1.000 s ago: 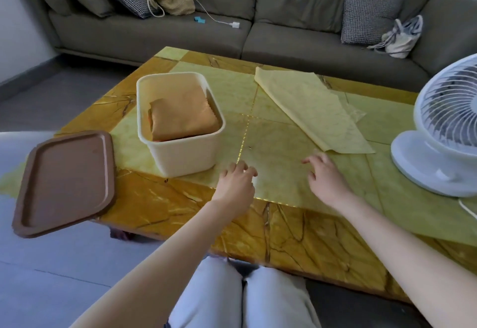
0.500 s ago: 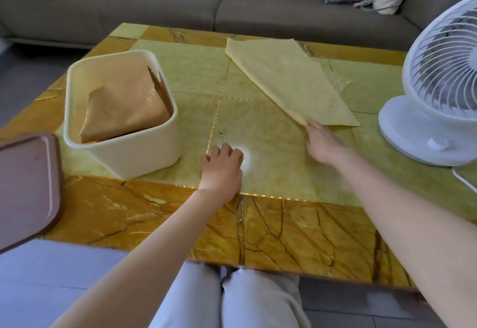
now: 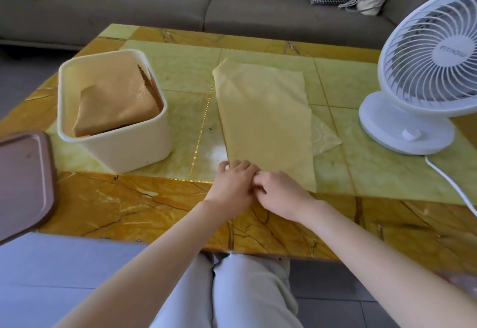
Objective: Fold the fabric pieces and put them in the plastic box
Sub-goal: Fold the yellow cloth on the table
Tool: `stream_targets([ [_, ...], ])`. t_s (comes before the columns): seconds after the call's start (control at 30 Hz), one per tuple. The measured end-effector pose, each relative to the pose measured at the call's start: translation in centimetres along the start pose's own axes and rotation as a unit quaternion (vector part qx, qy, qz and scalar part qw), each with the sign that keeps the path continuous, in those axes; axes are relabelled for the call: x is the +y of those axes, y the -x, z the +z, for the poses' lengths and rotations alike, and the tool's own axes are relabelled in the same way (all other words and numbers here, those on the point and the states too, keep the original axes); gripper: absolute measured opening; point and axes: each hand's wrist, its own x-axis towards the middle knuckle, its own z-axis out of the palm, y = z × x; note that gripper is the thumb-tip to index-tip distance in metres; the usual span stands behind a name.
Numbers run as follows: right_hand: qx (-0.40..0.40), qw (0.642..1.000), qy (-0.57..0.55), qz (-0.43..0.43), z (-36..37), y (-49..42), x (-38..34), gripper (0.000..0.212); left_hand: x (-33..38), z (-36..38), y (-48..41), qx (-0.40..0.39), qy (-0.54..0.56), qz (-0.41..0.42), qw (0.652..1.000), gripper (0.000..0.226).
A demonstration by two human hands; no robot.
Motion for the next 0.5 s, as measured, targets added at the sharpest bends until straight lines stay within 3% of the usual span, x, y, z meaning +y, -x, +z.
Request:
stream_targets([
  [0.07,0.042,0.999,-0.001,0.009,-0.6,1.0,0.3,0.025,0.3,0.2,0.8,0.009,-0.015,-0.004,1.0,0.026],
  [0.2,0.184,0.977,0.016,0.103,-1.8,2.3,3.0,0.023,-0.2,-0.4,2.2,0.029,-0.026,-0.001,0.999,0.021],
  [0.33,0.101,0.971,0.031,0.215,-1.4,3.4,5.7,0.037,-0.3,-0.7,3.9,0.015,-0.082,0.018,0.996,0.024],
  [0.5,0.126,0.96,0.091,0.231,-0.4,4.7,6.0,0.03,1.3,-0.6,4.7,-0.029,-0.067,0.062,0.995,0.044],
])
